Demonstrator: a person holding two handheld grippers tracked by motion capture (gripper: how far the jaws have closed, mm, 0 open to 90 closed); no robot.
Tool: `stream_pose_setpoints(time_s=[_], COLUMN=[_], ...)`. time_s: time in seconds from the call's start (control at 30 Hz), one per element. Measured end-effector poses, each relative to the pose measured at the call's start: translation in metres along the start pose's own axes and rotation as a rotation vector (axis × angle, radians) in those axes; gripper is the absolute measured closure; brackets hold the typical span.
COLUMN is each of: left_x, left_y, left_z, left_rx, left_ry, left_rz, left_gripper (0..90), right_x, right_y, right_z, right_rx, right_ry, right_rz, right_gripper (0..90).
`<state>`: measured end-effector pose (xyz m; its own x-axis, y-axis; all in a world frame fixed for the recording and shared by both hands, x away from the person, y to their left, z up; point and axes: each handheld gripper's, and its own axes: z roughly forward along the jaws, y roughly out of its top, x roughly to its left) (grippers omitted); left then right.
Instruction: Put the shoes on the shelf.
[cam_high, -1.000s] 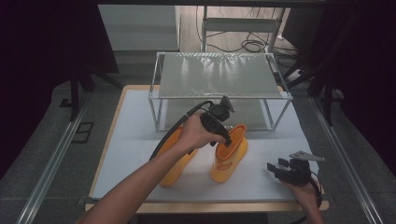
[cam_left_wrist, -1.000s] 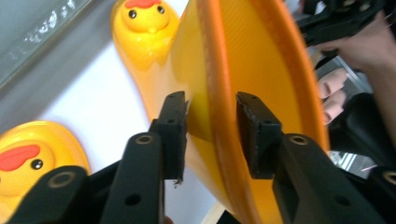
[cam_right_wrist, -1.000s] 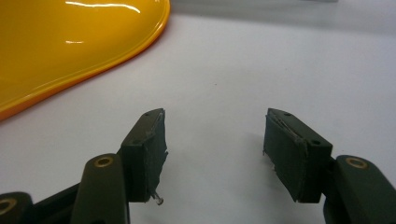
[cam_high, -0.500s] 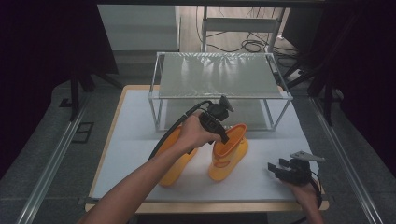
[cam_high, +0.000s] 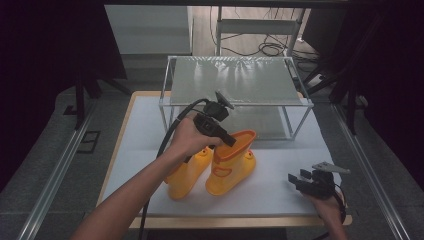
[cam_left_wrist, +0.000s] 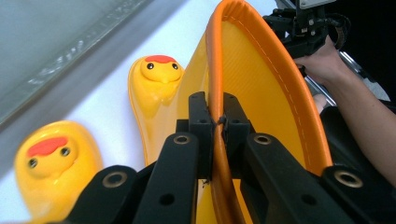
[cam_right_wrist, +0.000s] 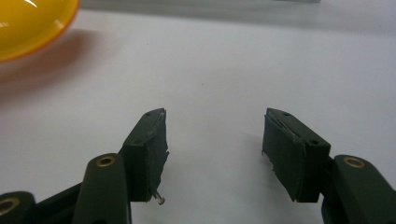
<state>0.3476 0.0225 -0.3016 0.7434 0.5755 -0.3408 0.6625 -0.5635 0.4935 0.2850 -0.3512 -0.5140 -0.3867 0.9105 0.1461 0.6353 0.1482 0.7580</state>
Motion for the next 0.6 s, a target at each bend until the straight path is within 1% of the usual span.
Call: stream_pose_setpoints(time_s=[0.1,0.2,0.27,0.33,0.37,0.43,0.47,0.5,0.53,0.6], left_x=[0.005,0.011,0.017,0.021,0.022,0.024,0.025,0.025,0.025,0.024], left_y=[-0.012,-0.025,-0.035,-0.044,-0.048,-0.054,-0.057,-0.061,-0.064,-0.068], left_z=[-0.004,-0.003,-0.001,-0.001,-0.002,-0.005,-0.005,-0.005,-0.005,-0.004], left_rx=[-0.01,0.0,0.011,0.008,-0.004,-0.011,-0.01,-0.013,-0.019,-0.024], left_ry=[0.012,0.023,0.049,0.067,0.066,0.061,0.069,0.067,0.057,0.067], left_rz=[-0.011,-0.015,-0.017,-0.018,-0.02,-0.024,-0.024,-0.023,-0.028,-0.023], left_gripper=[85.7,85.6,85.7,85.7,85.7,85.5,85.5,85.4,85.2,84.2], right_x=[0.0,0.0,0.001,0.001,0.001,0.001,0.001,0.001,0.001,0.001], right_y=[0.0,0.0,0.0,0.0,0.0,0.0,0.0,0.0,0.0,0.0], right_z=[0.0,0.001,0.0,0.0,0.001,0.001,0.002,0.002,0.002,0.002], right_rx=[0.003,0.005,0.006,0.005,0.002,0.003,0.006,0.006,0.007,0.004], right_ry=[0.0,0.0,0.0,0.0,0.001,0.004,0.003,0.001,0.002,0.0], right_rz=[0.0,0.002,0.001,0.001,0.004,0.002,0.004,0.001,0.0,-0.001], right_gripper=[39.5,39.5,39.5,39.5,39.5,39.5,39.5,39.5,39.5,39.5])
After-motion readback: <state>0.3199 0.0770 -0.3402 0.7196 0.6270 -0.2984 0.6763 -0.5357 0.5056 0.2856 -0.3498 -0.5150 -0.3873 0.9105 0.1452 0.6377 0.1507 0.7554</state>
